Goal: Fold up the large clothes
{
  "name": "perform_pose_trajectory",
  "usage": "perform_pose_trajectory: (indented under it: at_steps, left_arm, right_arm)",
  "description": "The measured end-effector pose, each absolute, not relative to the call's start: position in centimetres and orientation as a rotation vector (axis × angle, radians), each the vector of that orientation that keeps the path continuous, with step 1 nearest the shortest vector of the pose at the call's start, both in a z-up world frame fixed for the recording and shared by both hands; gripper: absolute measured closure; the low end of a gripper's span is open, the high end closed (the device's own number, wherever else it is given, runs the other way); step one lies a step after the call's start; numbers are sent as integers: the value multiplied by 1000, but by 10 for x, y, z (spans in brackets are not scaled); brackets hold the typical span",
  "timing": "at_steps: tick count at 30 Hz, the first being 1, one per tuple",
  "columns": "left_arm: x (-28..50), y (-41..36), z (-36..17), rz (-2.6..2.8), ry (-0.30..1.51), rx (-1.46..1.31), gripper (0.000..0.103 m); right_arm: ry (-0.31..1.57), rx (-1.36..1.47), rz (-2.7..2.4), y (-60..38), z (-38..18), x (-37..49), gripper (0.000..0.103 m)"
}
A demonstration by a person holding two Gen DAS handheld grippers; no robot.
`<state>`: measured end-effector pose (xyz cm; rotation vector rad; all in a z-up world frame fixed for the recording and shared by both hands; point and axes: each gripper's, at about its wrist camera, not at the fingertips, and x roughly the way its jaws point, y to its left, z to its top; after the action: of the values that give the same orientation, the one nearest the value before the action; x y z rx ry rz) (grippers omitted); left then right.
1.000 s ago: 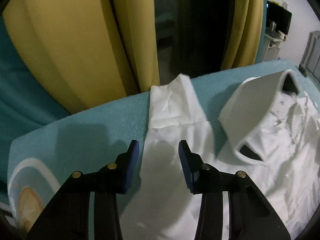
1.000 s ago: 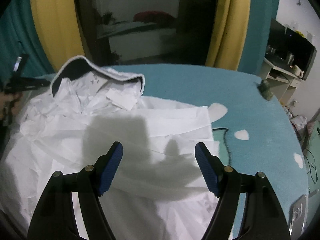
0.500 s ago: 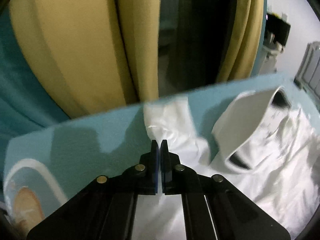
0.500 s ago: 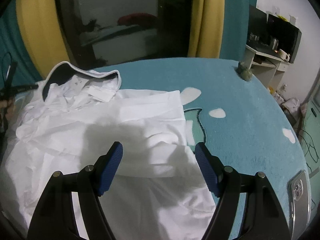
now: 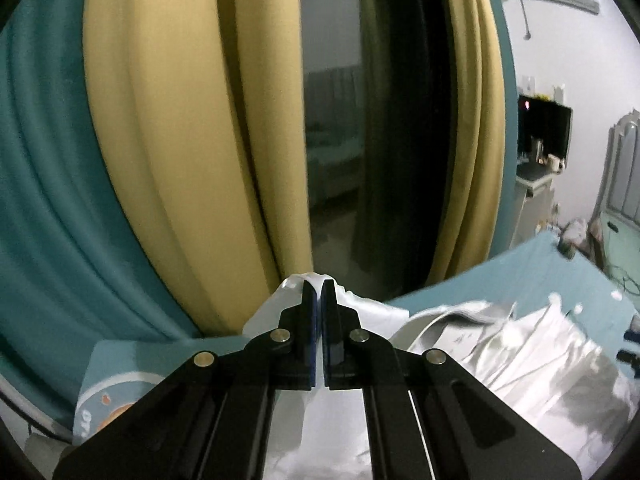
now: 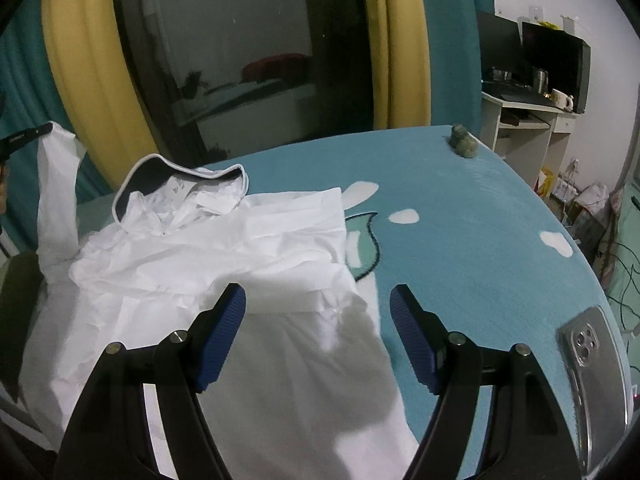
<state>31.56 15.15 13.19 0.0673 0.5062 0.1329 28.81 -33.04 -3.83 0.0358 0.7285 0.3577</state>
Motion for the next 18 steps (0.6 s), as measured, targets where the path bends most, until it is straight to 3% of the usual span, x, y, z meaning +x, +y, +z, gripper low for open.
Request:
perform_pose_trajectory:
  at_steps: [8, 18]
  left_arm:
    - [299, 72, 146, 95, 416, 65, 101]
    - [339, -41, 55, -129, 615, 22, 101]
  right_arm:
    - [731, 83, 380, -362, -54, 280, 29]
    - [694, 140, 384, -399, -53, 264, 29]
